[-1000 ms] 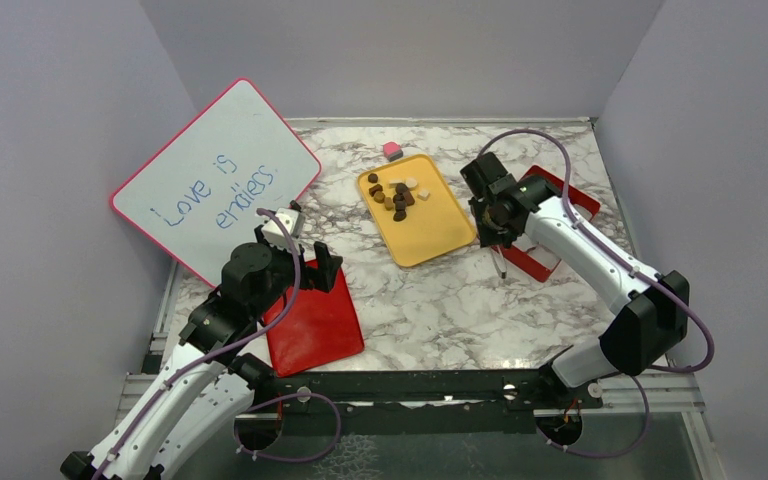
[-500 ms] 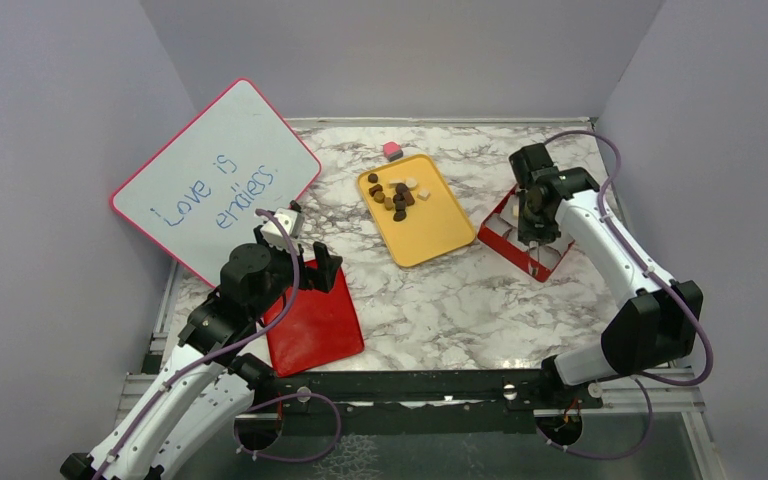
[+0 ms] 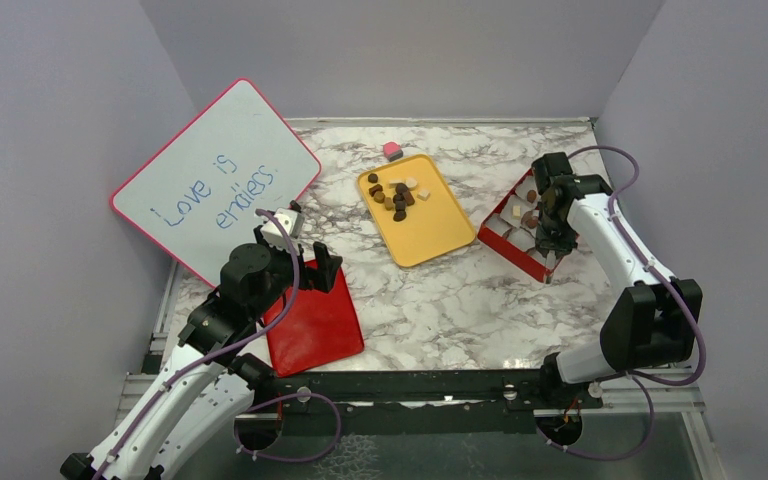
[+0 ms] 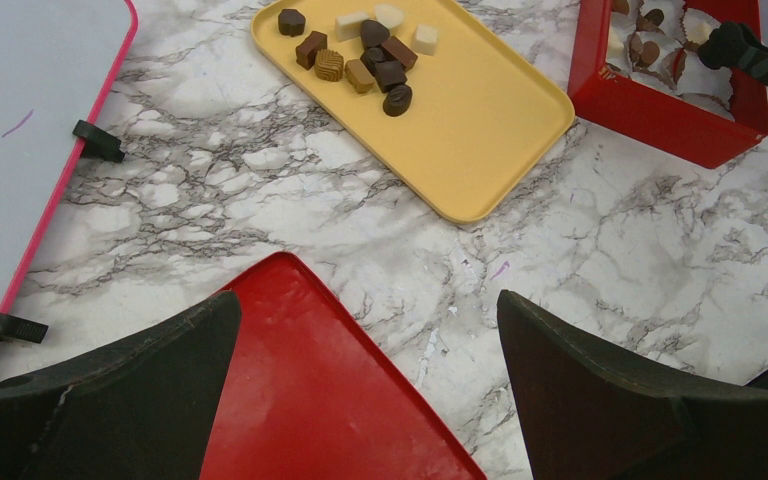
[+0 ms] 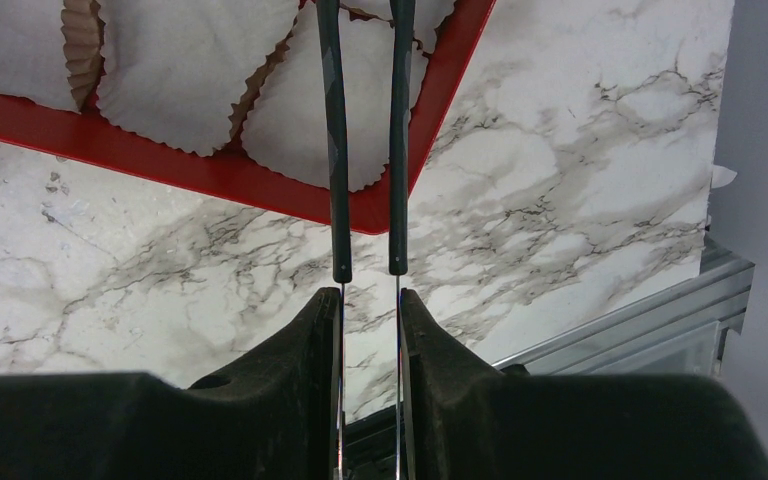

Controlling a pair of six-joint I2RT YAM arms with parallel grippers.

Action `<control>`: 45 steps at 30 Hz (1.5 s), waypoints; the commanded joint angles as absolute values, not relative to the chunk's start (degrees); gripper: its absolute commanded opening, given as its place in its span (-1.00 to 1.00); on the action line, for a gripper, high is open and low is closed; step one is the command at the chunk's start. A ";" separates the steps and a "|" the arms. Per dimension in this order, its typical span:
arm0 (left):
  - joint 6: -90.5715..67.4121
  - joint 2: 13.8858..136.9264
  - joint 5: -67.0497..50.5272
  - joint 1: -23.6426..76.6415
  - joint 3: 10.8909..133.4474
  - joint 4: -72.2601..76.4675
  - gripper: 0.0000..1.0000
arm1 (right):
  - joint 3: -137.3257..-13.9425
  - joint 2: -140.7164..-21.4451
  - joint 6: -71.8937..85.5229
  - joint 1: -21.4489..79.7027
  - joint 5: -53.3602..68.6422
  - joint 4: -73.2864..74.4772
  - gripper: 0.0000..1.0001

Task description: Pack the chocolate

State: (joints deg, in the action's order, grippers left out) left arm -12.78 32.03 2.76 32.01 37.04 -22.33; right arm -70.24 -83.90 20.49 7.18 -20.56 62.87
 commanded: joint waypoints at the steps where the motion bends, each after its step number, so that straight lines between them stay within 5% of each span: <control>1: -12.39 31.57 1.58 32.34 36.45 -20.95 0.98 | -68.78 -84.16 19.50 5.88 -20.85 60.05 -0.43; 26: -12.43 32.19 1.32 32.78 36.46 -20.99 0.98 | -70.00 -89.30 21.11 4.26 -23.50 57.74 -0.20; 45: -12.41 32.17 2.37 32.78 36.30 -21.10 0.98 | -75.69 -80.72 15.92 4.31 -11.86 58.51 -0.25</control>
State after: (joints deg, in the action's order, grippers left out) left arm -12.78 32.29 2.44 32.51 37.01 -22.35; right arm -73.38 -84.71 18.55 4.49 -17.10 58.83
